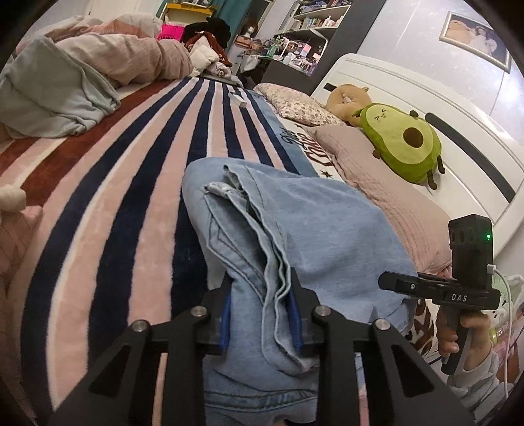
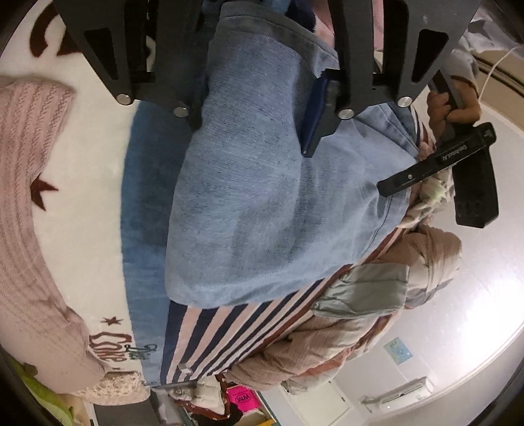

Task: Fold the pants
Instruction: 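Lift the folded jeans with both tools and carry them toward the bedding pile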

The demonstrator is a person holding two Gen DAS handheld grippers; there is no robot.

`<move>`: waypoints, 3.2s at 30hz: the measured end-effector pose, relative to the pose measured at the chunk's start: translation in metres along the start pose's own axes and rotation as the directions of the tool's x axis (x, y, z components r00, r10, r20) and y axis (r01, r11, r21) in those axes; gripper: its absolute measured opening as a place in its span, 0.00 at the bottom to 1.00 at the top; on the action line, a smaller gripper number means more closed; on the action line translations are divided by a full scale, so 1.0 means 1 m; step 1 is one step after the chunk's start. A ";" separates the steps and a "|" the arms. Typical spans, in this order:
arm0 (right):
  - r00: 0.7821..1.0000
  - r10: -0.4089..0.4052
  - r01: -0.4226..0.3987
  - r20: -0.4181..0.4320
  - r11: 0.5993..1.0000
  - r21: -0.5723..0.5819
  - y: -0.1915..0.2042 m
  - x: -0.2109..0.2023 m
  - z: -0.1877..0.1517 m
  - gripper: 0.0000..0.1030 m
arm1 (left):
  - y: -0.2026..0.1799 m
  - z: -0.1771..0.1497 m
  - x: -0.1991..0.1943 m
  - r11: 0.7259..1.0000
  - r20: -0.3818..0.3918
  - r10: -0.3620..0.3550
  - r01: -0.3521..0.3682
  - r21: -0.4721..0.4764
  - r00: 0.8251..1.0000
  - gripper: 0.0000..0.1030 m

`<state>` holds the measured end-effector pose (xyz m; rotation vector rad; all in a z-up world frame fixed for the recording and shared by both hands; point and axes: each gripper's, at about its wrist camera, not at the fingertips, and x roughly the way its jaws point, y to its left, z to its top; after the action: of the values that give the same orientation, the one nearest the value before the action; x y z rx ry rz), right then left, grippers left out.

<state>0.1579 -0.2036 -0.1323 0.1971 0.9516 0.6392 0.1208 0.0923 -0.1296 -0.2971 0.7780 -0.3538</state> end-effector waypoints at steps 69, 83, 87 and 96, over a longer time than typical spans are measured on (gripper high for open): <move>0.975 0.220 -0.221 -0.036 0.933 -0.284 0.260 0.055 0.067 0.28 | 0.113 0.029 -0.234 0.954 0.315 0.294 -0.295 -0.045 0.903 0.20; 0.952 0.287 -0.308 -0.111 0.889 -0.339 0.328 0.132 0.079 0.28 | 0.187 0.022 -0.268 0.896 0.307 0.442 -0.432 -0.103 0.843 0.20; 0.943 0.306 -0.332 -0.128 0.879 -0.343 0.344 0.150 0.079 0.28 | 0.202 0.019 -0.278 0.874 0.306 0.484 -0.471 -0.120 0.820 0.20; 0.945 0.288 -0.325 -0.152 0.873 -0.364 0.362 0.177 0.066 0.28 | 0.245 0.009 -0.270 0.855 0.263 0.518 -0.499 -0.142 0.814 0.20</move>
<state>0.1322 0.1978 -0.0633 -0.0354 0.8703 1.1259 -0.0012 0.4257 -0.0488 -0.1852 0.5465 0.2260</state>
